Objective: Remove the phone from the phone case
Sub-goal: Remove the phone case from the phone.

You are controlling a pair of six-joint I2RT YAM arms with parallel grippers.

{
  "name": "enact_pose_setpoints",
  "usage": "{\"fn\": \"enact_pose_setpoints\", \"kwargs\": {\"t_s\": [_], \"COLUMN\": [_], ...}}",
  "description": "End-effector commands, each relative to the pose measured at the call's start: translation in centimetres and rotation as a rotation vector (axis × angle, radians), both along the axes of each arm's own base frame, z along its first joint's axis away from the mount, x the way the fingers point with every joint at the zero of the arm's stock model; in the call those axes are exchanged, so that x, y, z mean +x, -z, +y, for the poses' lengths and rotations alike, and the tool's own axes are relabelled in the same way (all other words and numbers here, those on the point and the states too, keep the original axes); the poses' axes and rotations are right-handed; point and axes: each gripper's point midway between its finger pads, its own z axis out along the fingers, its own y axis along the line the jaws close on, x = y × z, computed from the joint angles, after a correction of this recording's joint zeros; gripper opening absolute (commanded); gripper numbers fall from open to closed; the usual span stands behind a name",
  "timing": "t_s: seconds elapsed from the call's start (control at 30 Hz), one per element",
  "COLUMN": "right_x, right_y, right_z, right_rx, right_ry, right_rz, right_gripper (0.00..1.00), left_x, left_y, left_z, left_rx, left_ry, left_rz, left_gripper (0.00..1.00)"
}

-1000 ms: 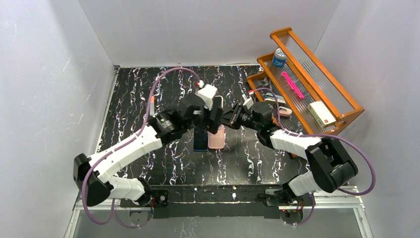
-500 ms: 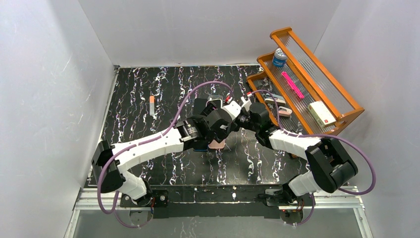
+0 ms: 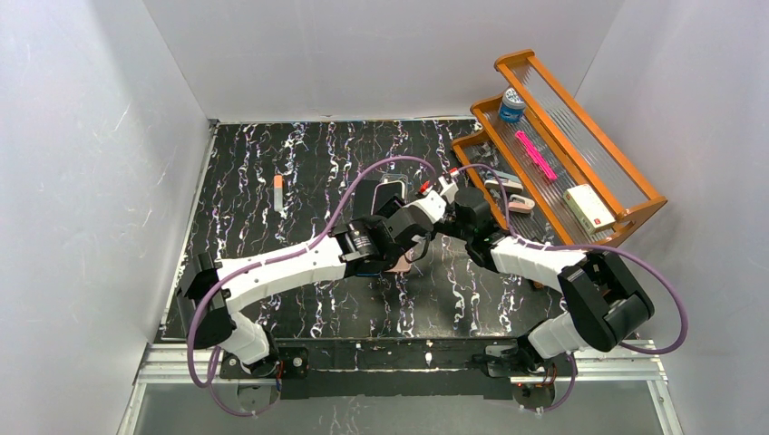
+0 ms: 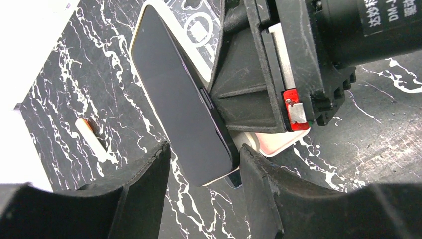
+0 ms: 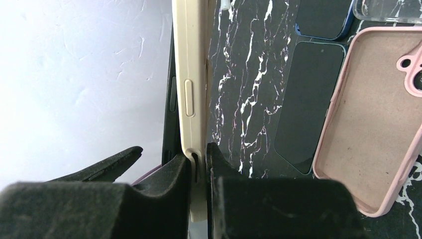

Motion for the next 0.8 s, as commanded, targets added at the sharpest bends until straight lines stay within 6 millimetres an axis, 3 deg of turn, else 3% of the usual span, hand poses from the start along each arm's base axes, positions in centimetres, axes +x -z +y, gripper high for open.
{"fn": "enact_pose_setpoints", "kwargs": {"t_s": [0.0,0.33,0.67,0.77], "right_x": [0.6,0.0,0.7,0.8], "right_y": [-5.2,-6.4,-4.7,-3.8], "right_z": [1.5,1.6,1.1,1.2], "right_rx": [0.113,0.172,0.123,0.103], "right_ry": [-0.027,-0.021,0.032,0.027], "right_rz": [-0.125,-0.114,-0.101,-0.092], "right_gripper": [0.01,0.01,0.01,0.01], "left_x": [0.8,1.4,0.7,0.4], "left_y": [-0.8,2.2,1.5,1.0], "left_z": [0.8,1.3,1.2,0.9], "left_rx": [0.026,0.114,0.068,0.027], "left_ry": [-0.052,-0.095,-0.085,-0.073], "left_rz": [-0.063,-0.078,-0.072,-0.062], "left_gripper": [0.52,0.5,0.03,0.0]}}
